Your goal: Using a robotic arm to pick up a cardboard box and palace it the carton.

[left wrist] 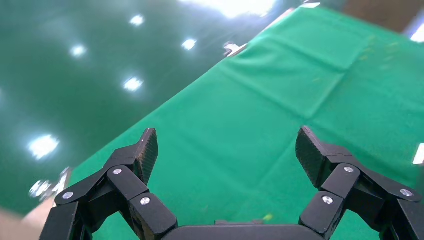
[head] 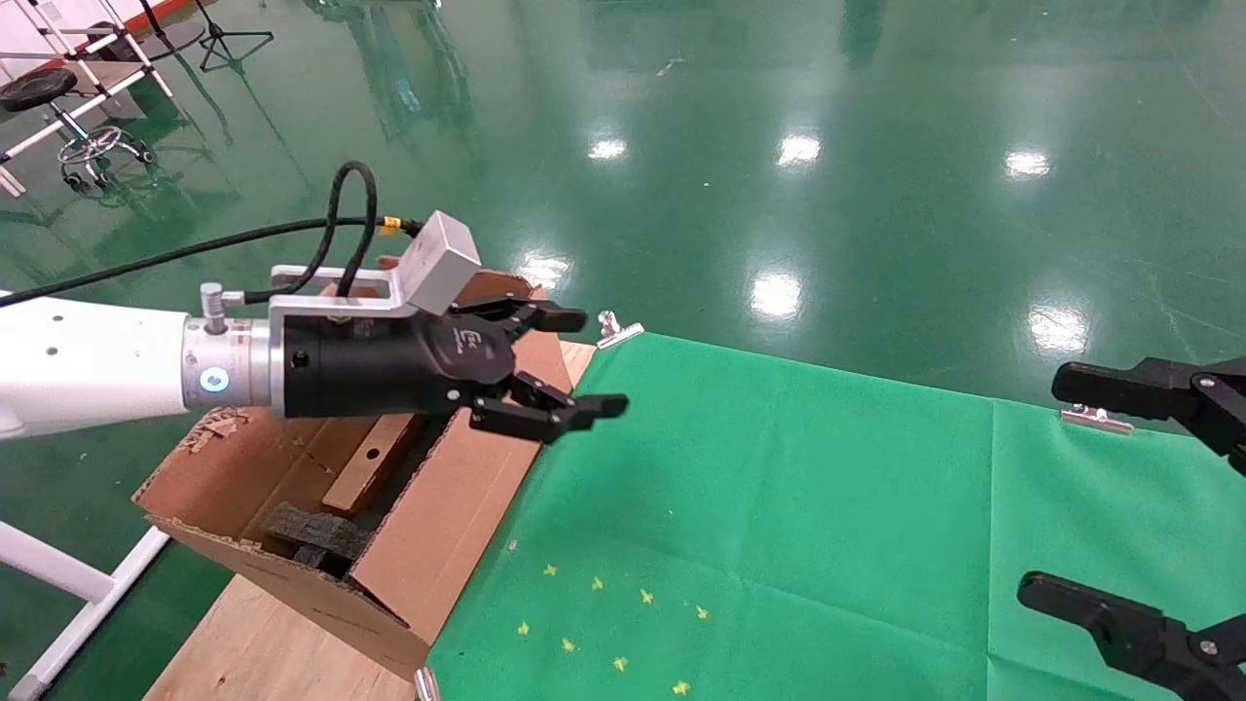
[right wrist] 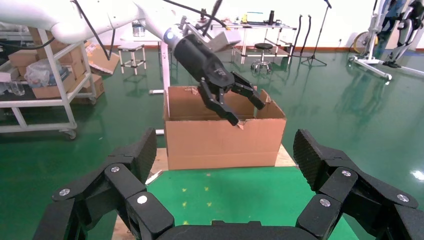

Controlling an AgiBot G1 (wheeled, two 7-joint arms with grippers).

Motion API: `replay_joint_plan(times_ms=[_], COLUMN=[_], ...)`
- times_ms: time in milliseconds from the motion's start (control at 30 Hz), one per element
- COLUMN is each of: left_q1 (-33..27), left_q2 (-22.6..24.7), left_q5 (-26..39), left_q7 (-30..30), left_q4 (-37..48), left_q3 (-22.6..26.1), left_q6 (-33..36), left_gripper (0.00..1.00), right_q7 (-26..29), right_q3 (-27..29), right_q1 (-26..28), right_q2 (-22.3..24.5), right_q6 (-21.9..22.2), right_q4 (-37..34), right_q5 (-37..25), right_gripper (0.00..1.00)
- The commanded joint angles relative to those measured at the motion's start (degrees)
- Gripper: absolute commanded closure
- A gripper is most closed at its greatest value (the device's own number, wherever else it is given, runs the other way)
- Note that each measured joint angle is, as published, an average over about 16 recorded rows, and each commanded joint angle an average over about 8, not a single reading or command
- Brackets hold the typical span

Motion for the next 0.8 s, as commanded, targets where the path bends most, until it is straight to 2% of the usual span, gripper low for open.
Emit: replay_joint_plan(times_ms=[33,567,800], left_q1=[0.93,8.38,10.65], left_q2=[0.0,-0.04,-0.05], left_q5=[-2.17,-19.5,-24.87], left_q7=[1.07,9.6,12.06], left_q4=[-1.05,-9.44,-12.05], left_q3=[-0.67,-6.01,-7.66], left_q6=[0.95,8.52,10.86], left_gripper=[0.0,0.0,0.0], right_q7=[0.0,0.0,0.0], right_q3=[0.0,0.0,0.0], right_q1=[0.0,0.0,-0.01], right_q2=[0.0,0.0,0.0], right_q6=[0.0,0.0,0.01], right_q4=[0.0,0.0,-0.01], right_q5=[0.0,0.0,0.01], right_gripper=[0.0,0.0,0.0])
